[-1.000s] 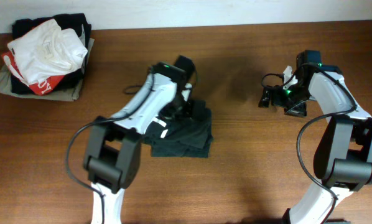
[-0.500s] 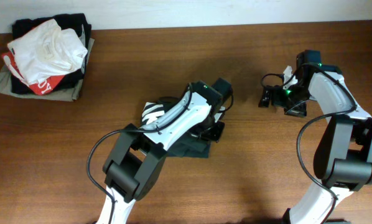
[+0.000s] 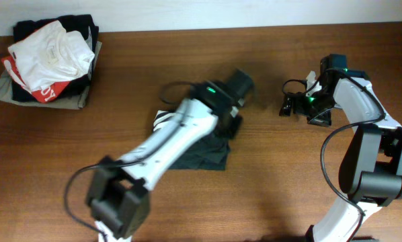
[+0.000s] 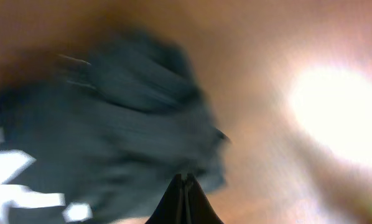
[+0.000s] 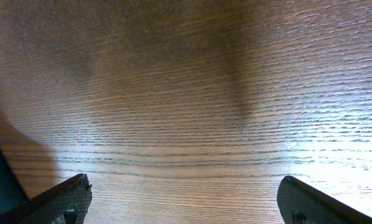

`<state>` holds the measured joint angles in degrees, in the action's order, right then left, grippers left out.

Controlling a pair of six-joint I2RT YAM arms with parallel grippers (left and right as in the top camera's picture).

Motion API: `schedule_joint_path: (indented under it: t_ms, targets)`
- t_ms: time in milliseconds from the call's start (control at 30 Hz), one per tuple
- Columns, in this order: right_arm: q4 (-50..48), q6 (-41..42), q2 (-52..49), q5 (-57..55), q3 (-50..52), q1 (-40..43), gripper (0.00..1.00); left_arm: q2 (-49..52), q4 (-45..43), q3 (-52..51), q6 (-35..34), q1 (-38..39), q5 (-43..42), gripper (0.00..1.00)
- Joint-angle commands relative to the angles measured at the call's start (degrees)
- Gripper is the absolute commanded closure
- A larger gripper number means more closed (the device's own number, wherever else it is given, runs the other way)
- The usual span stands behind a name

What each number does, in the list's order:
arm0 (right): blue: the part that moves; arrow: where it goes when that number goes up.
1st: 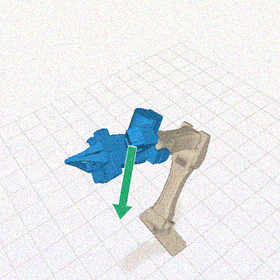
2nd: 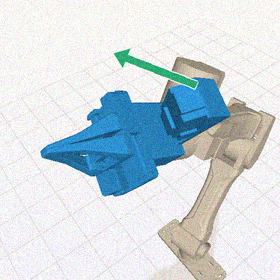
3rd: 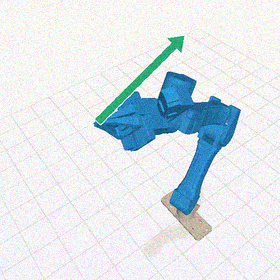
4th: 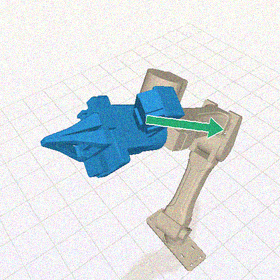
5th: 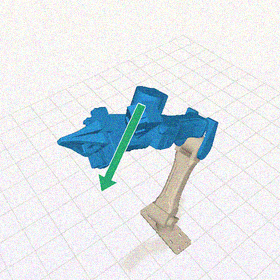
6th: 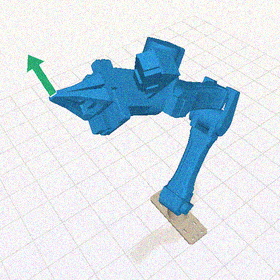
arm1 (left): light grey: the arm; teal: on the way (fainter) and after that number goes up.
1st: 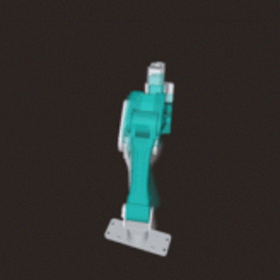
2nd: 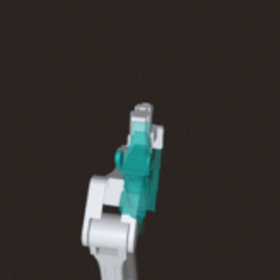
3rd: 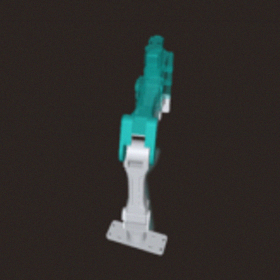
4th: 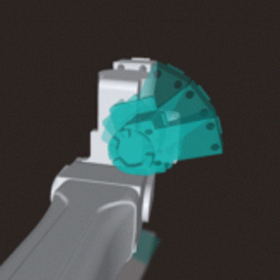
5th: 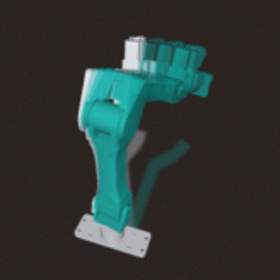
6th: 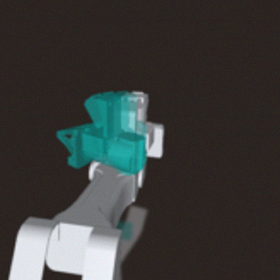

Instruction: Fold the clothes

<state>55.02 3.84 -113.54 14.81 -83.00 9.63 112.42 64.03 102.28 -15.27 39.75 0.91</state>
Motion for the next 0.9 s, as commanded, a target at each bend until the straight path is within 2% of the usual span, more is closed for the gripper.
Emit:
schedule_joint_path:
  t_ms: [0,100,267,333,400,700,867]
  targets:
    - [-0.02,-0.20,-0.31,-0.48,0.37,0.15,0.01,-0.50,-1.88,0.72,-2.27,-7.82,1.49,0.94]
    - [-0.02,-0.20,-0.31,-0.50,0.37,0.15,0.01,2.27,-3.17,0.72,-2.29,-10.75,-4.48,0.93]
    - [-0.02,-0.20,-0.31,-0.48,0.37,0.15,0.01,9.40,-4.26,0.72,-5.81,-9.94,-6.69,0.93]
    - [-0.02,-0.20,-0.31,-0.48,0.37,0.15,0.01,12.90,-3.98,0.72,-5.75,-9.14,-10.86,0.94]
    - [-0.02,-0.22,-0.31,-0.48,0.37,0.15,0.01,15.52,-3.80,0.72,-5.70,-8.09,-16.26,0.99]
    - [-0.02,-0.22,-0.31,-0.48,0.37,0.15,0.01,15.98,-3.63,2.91,-0.28,-0.28,-16.90,1.00]
    - [-0.02,-0.20,-0.31,-0.48,0.37,0.15,0.01,15.78,2.78,9.16,1.01,-0.42,-17.11,1.00]
